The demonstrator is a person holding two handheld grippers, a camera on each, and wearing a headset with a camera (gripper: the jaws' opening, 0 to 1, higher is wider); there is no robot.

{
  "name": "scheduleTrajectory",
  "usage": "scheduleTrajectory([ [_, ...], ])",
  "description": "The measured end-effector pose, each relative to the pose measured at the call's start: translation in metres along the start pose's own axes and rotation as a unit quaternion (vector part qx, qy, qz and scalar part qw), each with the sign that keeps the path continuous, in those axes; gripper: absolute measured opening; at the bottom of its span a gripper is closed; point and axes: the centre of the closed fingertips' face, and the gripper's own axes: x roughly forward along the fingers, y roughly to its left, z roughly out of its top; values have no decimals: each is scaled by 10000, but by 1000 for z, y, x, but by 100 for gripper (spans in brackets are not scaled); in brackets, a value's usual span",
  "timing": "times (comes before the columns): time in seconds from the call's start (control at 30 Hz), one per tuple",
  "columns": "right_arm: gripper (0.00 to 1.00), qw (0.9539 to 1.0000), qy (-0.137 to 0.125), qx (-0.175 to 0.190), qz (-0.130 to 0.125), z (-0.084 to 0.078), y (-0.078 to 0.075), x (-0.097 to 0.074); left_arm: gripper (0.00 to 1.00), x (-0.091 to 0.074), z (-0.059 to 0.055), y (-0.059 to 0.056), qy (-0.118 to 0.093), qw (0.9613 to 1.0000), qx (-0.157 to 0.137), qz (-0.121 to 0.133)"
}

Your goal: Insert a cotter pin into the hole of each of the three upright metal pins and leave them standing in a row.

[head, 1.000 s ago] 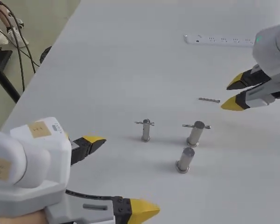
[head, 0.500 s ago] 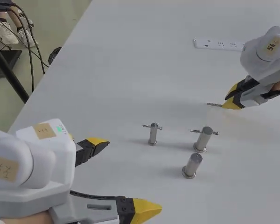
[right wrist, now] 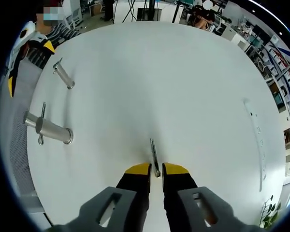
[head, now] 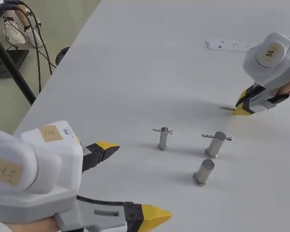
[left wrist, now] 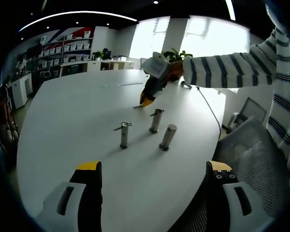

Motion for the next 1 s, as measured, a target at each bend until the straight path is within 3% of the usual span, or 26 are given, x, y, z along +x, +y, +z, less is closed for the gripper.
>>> scheduleTrajectory([
  [0.33, 0, 9994, 71, 102, 320, 2, -4, 2, 87, 5, -6, -6, 158, 9998, 83, -89],
  [0.6, 0, 9997, 128, -26, 199, 2, -1, 2, 87, 3, 0, -7, 48, 9999, -9, -103],
  [0.93, 0, 9995, 19, 154, 264, 2, -2, 3, 87, 2, -4, -9, 173, 9997, 129, -110],
  [1.0, 0, 9997, 54, 53, 237, 2, -4, 4, 87, 2, -4, -9, 170, 9997, 134, -113],
])
